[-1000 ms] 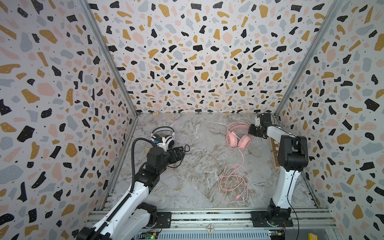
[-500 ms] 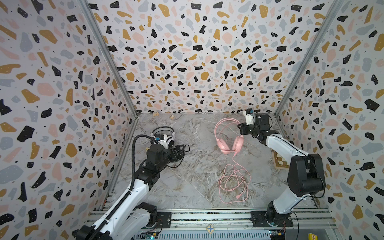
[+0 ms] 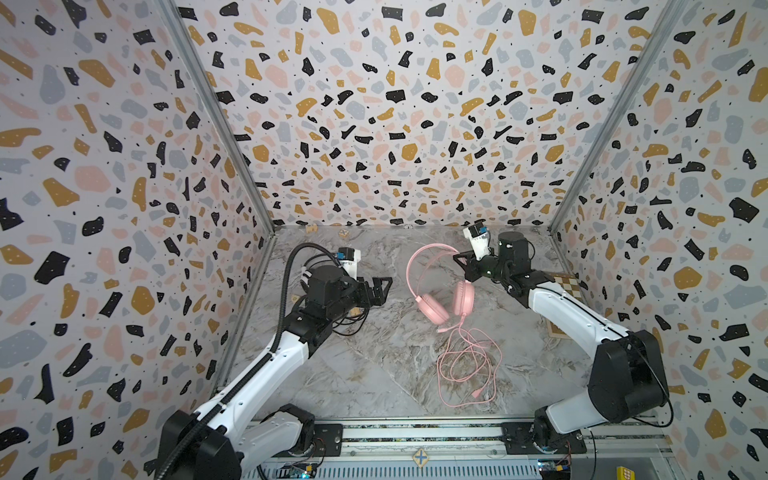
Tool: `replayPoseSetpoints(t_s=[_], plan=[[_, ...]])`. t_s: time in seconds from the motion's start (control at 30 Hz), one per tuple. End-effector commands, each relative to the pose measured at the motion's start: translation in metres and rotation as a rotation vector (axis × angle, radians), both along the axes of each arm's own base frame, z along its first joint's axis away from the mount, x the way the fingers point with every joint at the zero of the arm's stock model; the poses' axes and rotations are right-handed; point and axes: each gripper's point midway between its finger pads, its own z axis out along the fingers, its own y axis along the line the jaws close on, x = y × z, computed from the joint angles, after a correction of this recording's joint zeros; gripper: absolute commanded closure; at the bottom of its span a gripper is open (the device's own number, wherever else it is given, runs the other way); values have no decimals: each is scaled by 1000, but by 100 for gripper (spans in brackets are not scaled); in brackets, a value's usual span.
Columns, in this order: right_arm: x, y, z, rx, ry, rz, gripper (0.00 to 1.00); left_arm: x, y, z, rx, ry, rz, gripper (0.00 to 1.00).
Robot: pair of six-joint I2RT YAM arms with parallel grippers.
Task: Wrap the headphones
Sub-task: 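Carry the pink headset toward the left gripper while it grasps the headband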
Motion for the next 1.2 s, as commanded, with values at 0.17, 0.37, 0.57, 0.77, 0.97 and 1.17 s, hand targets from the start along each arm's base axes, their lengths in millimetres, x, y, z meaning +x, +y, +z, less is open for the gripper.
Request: replayPoseSetpoints(t_s=[0.17,0.37,0.57,0.77,0.97,1.17], plan=[[-11,23,53,28,-84,9,100,6,-43,1,177,-83,-73,0],[-19,36,62,15,-96,23,100,13,-56,-9,284,-77,-69,0],[-33,44,75,36,-121,53,100,29,-38,-20,406,-45,37,0],[-37,48,76,26,-124,79,100,28,-26,-15,395,-76,99,0],[-46,54,77,29,-117,126,100,31,-43,-17,368,-56,39,0],[-51,62,63,7,-93,162,100,31,-55,-16,310,-49,0,4]])
